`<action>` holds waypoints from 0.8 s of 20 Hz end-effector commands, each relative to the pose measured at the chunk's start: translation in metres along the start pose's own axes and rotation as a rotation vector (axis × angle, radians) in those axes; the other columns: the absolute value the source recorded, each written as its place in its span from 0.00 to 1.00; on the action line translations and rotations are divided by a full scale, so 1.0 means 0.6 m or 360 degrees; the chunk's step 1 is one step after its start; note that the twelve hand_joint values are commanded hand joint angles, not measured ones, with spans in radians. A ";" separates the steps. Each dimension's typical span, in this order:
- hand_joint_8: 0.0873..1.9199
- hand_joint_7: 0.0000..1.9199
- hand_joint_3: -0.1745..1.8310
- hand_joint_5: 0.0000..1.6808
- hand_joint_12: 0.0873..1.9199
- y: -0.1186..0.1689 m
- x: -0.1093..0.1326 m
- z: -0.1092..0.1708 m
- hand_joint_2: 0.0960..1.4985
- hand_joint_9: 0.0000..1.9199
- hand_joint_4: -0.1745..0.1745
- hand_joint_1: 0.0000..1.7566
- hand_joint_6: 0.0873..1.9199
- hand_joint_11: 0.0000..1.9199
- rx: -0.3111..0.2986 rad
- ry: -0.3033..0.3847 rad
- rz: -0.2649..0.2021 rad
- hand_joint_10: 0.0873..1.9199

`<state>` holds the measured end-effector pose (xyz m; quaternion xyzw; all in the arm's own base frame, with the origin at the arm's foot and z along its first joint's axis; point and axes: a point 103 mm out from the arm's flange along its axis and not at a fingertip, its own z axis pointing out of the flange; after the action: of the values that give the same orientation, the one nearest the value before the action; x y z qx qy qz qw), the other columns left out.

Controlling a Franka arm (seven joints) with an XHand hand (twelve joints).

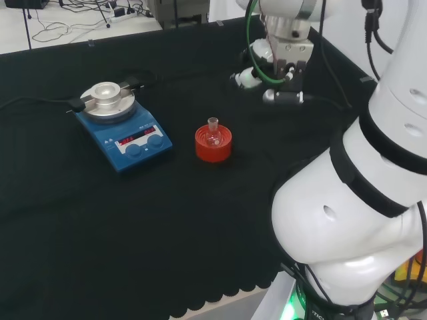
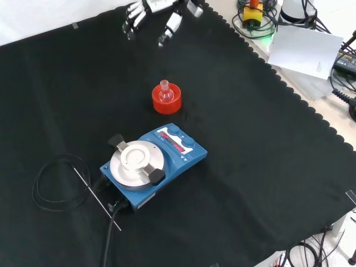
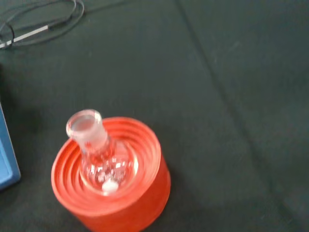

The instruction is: Pick up the round-bottom flask.

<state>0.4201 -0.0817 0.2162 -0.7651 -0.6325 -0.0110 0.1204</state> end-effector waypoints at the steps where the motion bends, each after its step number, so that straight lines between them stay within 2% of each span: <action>1: 0.29 0.08 0.16 0.31 0.71 0.012 0.019 0.068 0.60 0.19 0.39 0.45 0.01 0.06 0.0021 0.0077 -0.0057 0.33; 3: 0.29 0.09 0.18 0.32 0.71 0.010 0.022 0.080 0.57 0.21 0.40 0.47 0.02 0.06 0.0032 0.0093 -0.0070 0.33; 6: 0.29 0.09 0.31 0.34 0.71 0.007 0.026 0.097 0.46 0.22 0.42 0.49 0.03 0.07 0.0062 0.0107 -0.0081 0.31; 8: 0.30 0.10 0.36 0.35 0.71 0.005 0.029 0.110 0.43 0.22 0.42 0.50 0.03 0.07 0.0083 0.0135 -0.0094 0.31; 16: 0.30 0.11 0.38 0.38 0.71 -0.009 0.031 0.161 0.41 0.23 0.40 0.50 0.05 0.07 0.0173 0.0126 -0.0128 0.31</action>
<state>0.4249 -0.0500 0.1781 -0.7384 -0.6581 -0.0309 0.1440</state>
